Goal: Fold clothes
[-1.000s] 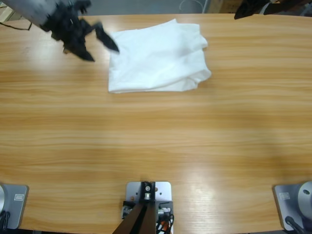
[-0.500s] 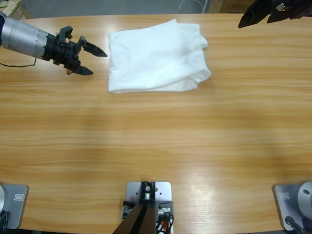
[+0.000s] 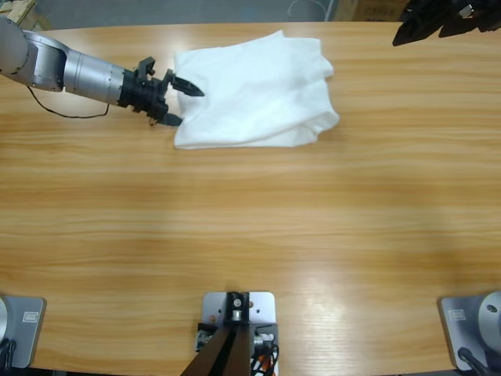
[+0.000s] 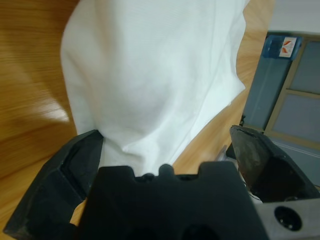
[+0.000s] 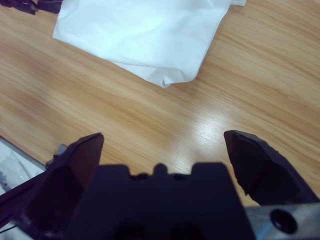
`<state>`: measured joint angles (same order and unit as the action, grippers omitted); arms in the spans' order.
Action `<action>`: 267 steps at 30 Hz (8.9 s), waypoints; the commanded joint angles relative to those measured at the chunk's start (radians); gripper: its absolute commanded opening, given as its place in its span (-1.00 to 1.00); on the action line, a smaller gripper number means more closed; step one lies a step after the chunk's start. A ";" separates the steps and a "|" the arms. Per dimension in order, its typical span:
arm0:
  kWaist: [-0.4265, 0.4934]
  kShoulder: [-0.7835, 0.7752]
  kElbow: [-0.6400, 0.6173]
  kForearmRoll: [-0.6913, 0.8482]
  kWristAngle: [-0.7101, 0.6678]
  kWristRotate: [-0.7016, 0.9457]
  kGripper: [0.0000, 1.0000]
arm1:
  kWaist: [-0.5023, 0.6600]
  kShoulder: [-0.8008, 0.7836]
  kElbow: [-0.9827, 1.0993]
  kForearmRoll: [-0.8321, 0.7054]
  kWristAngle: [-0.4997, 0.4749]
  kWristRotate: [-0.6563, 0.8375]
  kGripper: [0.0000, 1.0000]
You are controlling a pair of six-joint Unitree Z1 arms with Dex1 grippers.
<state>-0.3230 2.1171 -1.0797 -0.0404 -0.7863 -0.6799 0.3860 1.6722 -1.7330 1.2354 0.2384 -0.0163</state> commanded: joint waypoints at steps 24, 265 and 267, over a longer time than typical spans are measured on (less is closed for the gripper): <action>0.022 0.113 -0.068 -0.059 0.024 -0.052 0.54 | 0.002 -0.040 0.034 0.022 0.025 -0.014 1.00; 0.163 -0.105 -0.381 0.920 0.052 0.608 -0.04 | 0.218 -0.165 0.875 -0.921 0.501 0.399 0.95; 0.154 -0.089 -0.391 0.921 0.052 0.608 -0.04 | 0.218 -0.163 0.874 -0.922 0.502 0.399 0.95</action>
<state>-0.1661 1.9951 -1.4791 0.8823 -0.7284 -0.0870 0.5993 1.5179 -0.8783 0.3053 0.7208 0.3827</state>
